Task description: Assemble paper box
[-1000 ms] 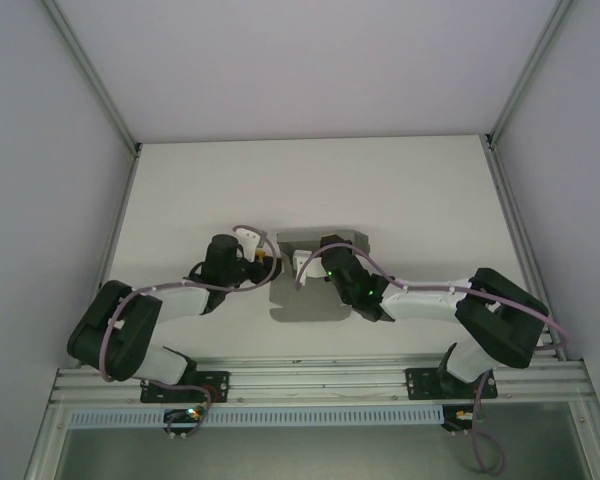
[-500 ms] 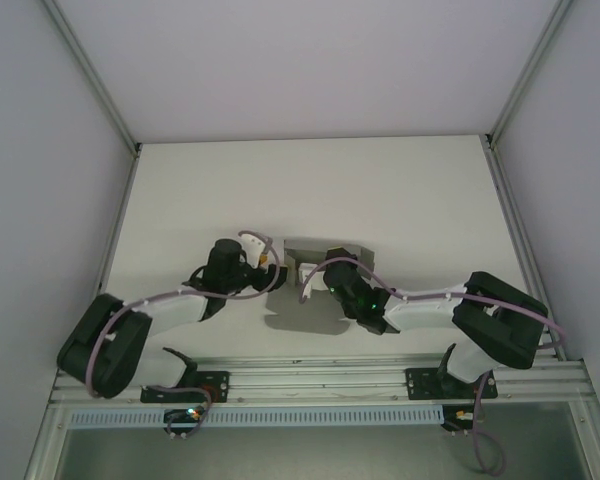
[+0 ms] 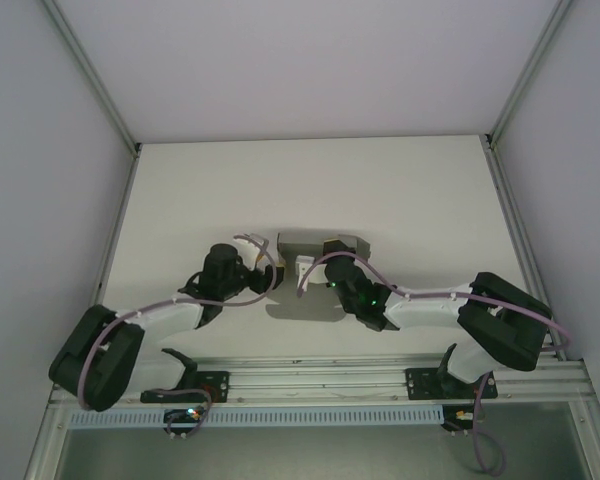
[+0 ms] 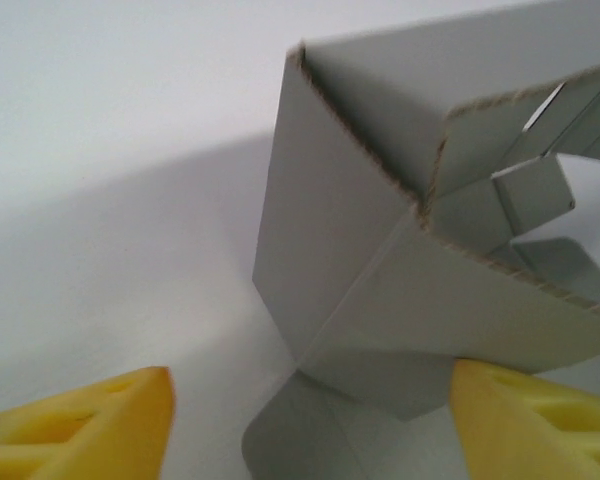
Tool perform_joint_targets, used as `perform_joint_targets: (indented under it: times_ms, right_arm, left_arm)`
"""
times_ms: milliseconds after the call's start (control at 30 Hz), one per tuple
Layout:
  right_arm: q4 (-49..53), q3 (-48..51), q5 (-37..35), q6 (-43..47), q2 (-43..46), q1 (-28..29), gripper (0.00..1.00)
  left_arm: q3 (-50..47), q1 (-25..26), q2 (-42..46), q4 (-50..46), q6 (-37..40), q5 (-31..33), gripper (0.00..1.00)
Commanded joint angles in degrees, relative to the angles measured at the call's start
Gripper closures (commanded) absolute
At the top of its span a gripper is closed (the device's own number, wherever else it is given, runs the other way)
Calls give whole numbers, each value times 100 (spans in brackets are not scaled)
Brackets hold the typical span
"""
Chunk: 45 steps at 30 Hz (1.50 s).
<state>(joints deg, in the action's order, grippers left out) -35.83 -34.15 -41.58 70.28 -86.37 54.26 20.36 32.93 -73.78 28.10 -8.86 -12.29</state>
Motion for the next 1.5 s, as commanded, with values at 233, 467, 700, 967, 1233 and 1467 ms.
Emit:
perform_joint_targets:
  times_ms: [233,467,700,967,1233,1467]
  right_arm:
    - [556,20,311,-530,-7,1,100]
    - [1482,-109,759,-1014,-5,-5,100]
    - [1508,-80,750,-1077,-191,-56,100]
    - [1810,-148,851,-1260,-185,-47,100]
    - [2097,-248,852,-1409,-189,-53,100]
    - [2578,-374,1397,-1757,162,-61,99]
  left_arm:
    - [459,20,-1130,1471,413,4,11]
    - [477,13,-1660,2661,618,-184,12]
    - [521,52,-1940,2880,564,-282,18]
    - [666,47,-2157,3184,574,39,36]
    - [486,45,-2229,3547,408,316,67]
    - [485,56,-2246,3443,422,814,75]
